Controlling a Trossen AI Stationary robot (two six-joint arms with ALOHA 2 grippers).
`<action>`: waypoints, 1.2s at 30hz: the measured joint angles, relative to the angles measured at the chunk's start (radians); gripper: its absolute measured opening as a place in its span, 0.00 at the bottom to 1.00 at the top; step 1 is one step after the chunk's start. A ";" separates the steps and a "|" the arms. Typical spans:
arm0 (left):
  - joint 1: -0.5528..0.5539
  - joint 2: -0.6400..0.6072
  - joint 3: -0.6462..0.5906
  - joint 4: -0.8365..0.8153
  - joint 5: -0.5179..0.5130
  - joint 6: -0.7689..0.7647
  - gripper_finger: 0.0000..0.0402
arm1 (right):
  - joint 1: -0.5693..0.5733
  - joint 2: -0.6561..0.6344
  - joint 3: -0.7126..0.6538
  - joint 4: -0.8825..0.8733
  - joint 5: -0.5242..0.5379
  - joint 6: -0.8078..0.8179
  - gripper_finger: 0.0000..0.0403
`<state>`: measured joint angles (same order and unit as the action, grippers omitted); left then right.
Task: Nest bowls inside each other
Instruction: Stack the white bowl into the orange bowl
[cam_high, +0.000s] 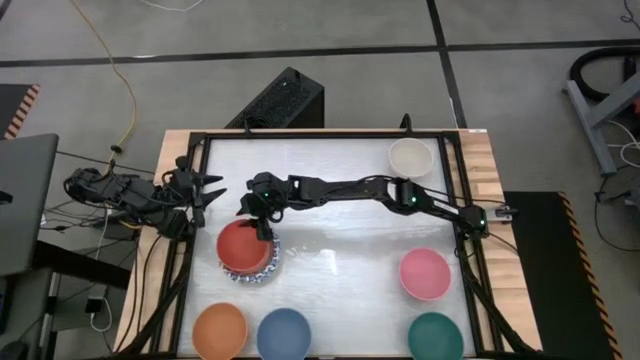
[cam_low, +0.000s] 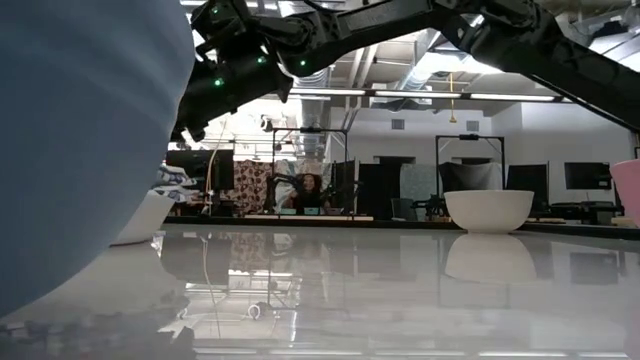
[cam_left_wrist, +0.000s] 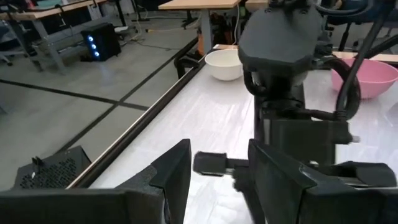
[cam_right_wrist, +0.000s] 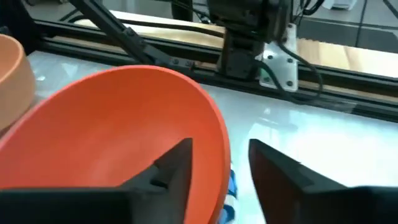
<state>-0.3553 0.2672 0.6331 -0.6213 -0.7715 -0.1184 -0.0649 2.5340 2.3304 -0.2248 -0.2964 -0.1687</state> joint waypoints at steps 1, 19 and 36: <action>0.000 0.000 0.000 0.000 0.000 0.000 0.38 | 0.000 -0.008 0.000 -0.003 0.000 -0.006 0.49; 0.000 0.001 0.000 0.007 0.090 -0.040 0.38 | -0.037 -0.415 0.006 -1.077 0.527 -0.066 0.46; 0.000 0.106 0.000 0.084 0.170 0.007 0.38 | -0.263 -0.945 -0.765 -1.129 0.753 0.361 0.42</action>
<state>-0.3557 0.3733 0.6327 -0.5377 -0.6013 -0.1118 -0.3277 1.5889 1.5652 -1.3542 0.4566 0.1927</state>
